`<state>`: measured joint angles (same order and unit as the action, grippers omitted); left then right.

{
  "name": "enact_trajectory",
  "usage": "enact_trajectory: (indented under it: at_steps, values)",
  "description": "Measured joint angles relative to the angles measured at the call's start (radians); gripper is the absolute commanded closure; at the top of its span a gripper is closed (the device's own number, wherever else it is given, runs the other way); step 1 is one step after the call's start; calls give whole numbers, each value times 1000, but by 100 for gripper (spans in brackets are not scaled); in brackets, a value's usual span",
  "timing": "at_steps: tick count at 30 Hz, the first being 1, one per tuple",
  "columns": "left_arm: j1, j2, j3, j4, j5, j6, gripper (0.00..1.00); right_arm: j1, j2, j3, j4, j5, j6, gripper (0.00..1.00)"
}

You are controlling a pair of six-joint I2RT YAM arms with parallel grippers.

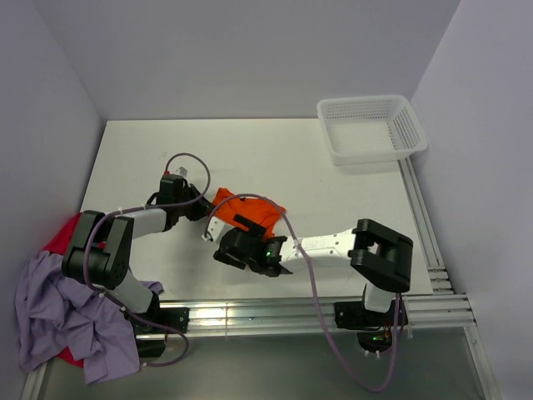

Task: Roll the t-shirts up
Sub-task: Roll the tshirt

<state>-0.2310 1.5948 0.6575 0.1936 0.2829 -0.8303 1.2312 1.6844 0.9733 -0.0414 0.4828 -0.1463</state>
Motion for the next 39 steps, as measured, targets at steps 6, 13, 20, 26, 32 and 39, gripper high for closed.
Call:
enact_trajectory:
  at_steps: [6,13,20,26,32,39]
  values:
    - [28,10,1,0,58,22,97,16,137,21,43,80,-119,11]
    - [46,37,18,0,103,35,97,13,225,93,66,143,-186,23]
    - [50,48,32,-8,118,56,97,-10,279,136,65,184,-199,56]
    - [55,52,45,-24,119,67,96,-24,321,187,35,216,-194,100]
    - [64,51,48,-34,121,71,87,-60,296,215,-42,114,-131,100]
    - [86,28,48,-57,120,85,63,-195,272,365,-283,-266,-13,100]
